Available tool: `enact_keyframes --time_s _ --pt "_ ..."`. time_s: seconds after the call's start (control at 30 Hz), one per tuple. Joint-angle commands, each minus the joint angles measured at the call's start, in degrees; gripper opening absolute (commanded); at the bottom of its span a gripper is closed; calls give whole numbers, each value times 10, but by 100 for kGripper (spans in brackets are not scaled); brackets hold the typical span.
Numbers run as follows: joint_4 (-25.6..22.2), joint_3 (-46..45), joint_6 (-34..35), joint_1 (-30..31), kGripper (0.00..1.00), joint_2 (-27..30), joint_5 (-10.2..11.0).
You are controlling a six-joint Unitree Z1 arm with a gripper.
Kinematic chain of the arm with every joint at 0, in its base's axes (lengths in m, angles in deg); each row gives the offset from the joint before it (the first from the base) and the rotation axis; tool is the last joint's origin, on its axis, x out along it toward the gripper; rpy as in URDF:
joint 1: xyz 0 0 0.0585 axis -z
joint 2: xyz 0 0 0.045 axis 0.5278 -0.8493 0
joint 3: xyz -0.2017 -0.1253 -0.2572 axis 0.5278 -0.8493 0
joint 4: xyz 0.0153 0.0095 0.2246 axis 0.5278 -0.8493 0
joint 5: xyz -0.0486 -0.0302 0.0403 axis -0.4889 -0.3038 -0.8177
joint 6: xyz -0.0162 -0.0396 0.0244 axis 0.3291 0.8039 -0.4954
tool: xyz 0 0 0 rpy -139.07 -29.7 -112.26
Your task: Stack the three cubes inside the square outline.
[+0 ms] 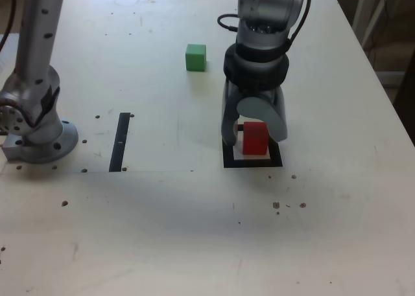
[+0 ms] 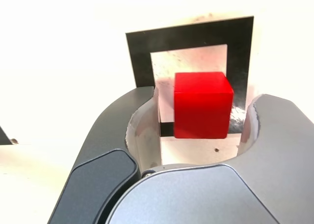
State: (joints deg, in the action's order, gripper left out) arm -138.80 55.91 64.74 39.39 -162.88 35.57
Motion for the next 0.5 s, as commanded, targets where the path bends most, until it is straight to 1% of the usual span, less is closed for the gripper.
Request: enact_keyframes --time_s 0.0,0.1,0.17,0.27,0.47 --pt "-10 3 -2 -10 99 10 4" --pt "-26 5 -28 -42 99 23 8" --pt "-36 10 -57 -72 99 32 9" --pt "-54 22 -88 -111 99 41 17" --pt "-78 44 -95 -163 99 34 31"
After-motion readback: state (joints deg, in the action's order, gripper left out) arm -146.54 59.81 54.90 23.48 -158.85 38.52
